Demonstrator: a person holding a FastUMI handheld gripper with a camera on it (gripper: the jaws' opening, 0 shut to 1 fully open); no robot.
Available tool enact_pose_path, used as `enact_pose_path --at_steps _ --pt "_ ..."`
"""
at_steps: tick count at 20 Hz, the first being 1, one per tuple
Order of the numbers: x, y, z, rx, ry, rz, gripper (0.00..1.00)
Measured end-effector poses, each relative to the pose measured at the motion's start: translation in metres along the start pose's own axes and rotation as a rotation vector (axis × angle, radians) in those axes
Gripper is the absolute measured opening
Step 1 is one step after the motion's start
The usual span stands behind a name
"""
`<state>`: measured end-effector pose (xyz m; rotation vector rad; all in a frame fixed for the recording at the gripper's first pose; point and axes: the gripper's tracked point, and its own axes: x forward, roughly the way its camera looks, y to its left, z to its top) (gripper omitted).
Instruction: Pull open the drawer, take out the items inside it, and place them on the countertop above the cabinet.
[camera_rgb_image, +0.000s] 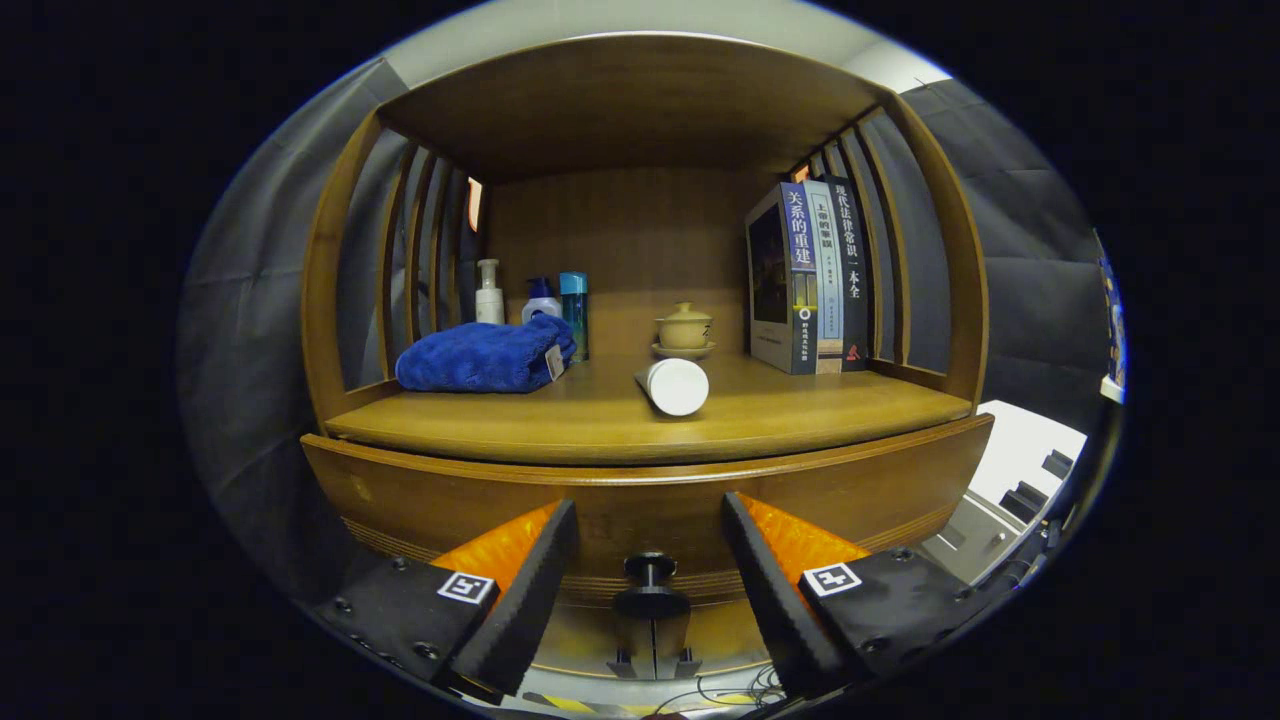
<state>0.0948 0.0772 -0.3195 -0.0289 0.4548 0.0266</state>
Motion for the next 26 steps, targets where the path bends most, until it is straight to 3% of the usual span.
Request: enact_pose_path --at_steps 10,18,26 --pt "-0.005 0.002 0.005 0.01 0.001 0.01 0.97" --pt "-0.091 0.03 0.093 -0.041 -0.131 0.13 0.97" --pt "-0.178 0.02 0.183 -0.08 -0.266 0.21 0.98"
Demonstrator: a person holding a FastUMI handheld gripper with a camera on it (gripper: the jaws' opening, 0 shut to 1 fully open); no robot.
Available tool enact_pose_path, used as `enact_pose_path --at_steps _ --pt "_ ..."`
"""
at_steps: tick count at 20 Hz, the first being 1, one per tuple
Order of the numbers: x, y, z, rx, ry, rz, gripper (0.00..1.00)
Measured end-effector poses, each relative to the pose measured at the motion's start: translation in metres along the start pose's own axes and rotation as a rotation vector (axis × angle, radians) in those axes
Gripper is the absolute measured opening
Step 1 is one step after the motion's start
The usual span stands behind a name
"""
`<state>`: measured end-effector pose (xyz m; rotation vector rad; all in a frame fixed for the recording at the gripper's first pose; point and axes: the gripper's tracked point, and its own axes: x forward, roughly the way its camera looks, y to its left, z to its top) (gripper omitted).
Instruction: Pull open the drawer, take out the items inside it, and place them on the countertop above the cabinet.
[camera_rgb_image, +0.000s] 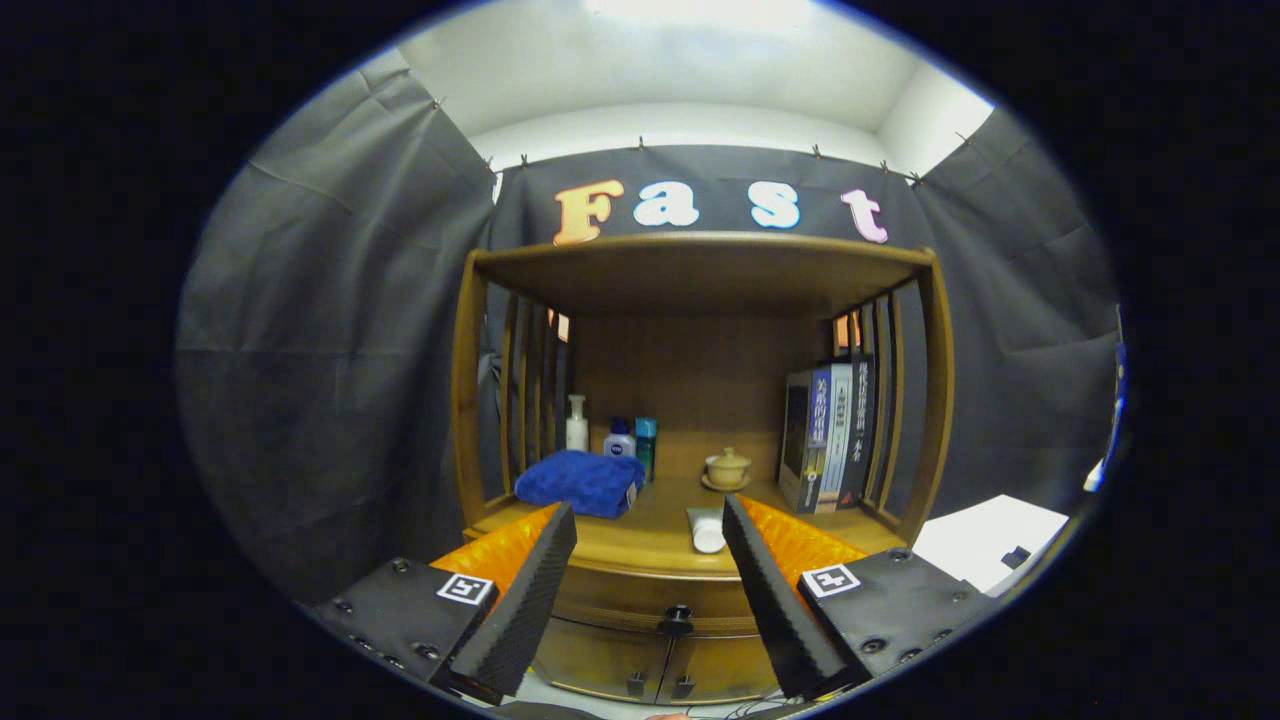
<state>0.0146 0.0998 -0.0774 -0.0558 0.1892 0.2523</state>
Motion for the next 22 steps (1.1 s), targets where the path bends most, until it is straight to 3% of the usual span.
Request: enact_pose_path --at_steps 4,9,22 --pt "-0.027 -0.009 0.023 0.032 -0.016 0.038 0.98" --pt "-0.045 -0.031 0.02 0.064 -0.037 0.016 0.98" --pt "-0.038 -0.048 0.016 0.13 -0.052 -0.043 0.99"
